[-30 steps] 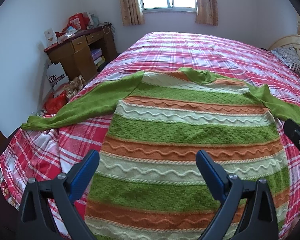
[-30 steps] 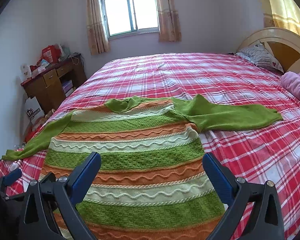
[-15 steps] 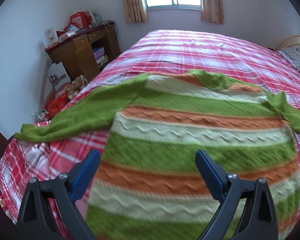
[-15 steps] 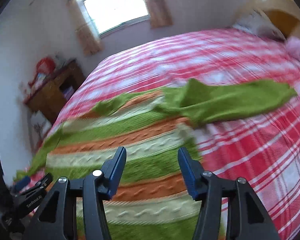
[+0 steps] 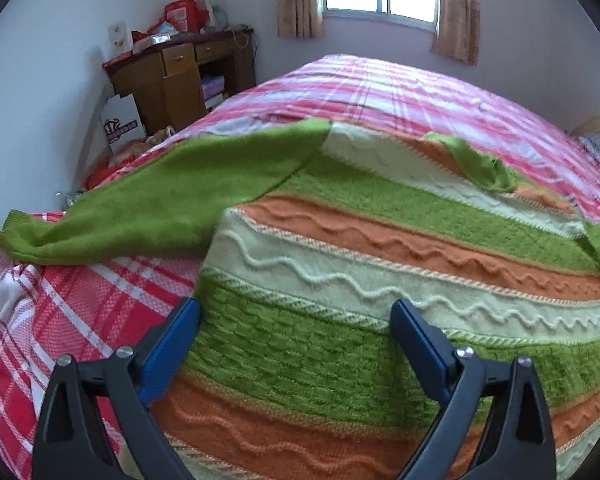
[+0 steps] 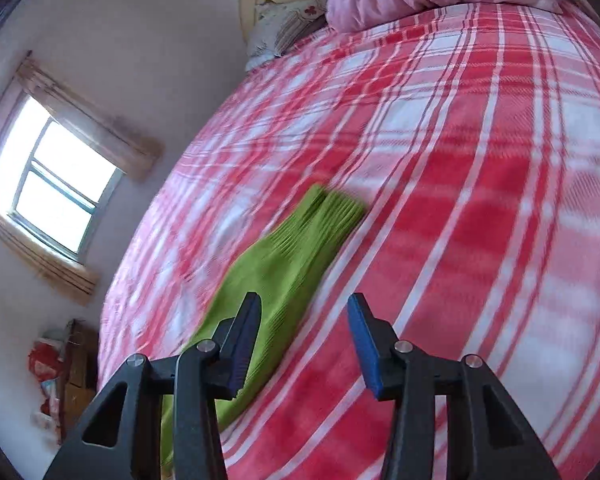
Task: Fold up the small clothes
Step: 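Grasp the green sleeve cuff with the right tool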
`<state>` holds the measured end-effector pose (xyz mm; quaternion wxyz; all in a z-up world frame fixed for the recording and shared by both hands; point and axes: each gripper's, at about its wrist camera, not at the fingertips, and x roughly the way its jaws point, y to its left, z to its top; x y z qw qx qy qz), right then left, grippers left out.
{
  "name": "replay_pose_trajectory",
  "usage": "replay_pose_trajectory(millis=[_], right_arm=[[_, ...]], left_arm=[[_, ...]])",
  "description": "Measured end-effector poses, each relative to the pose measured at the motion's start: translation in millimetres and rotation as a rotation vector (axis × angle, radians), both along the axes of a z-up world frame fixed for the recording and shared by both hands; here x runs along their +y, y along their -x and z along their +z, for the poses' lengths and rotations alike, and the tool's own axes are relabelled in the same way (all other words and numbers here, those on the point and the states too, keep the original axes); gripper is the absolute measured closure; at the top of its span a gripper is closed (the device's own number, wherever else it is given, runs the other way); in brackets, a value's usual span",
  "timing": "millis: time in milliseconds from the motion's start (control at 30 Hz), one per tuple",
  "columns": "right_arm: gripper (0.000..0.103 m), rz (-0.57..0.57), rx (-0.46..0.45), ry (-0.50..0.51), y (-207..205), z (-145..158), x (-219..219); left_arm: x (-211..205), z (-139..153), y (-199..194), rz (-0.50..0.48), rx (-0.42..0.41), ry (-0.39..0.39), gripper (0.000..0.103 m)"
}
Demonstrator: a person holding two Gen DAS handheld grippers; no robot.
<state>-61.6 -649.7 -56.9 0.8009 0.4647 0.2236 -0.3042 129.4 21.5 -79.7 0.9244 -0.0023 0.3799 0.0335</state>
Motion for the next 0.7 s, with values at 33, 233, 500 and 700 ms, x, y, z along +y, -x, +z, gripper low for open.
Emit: replay_pose_trajectory(millis=[33,233,500,700], right_arm=[[0.061,0.000,0.011,-0.017,-3.1,-4.2,-9.7],[0.067,-0.017,-0.015,-0.035,-28.6,-16.5,-44.9],[0.092,-0.010,0.012,0.005,-38.7,-20.5,-51.4],[0.097,0.008,-0.054,-0.021,-16.5,-3.8,-44.9]], left_arm=[[-0.6,-2.2,0.8,-0.003,0.010,0.012,0.002],[-7.4,-5.4,1.1,-0.015,0.021,-0.004,0.000],[-8.5,-4.0,-1.1,-0.015,0.011,0.000,0.000],[-7.8,-1.9,-1.2,-0.018,0.004,0.012,0.000]])
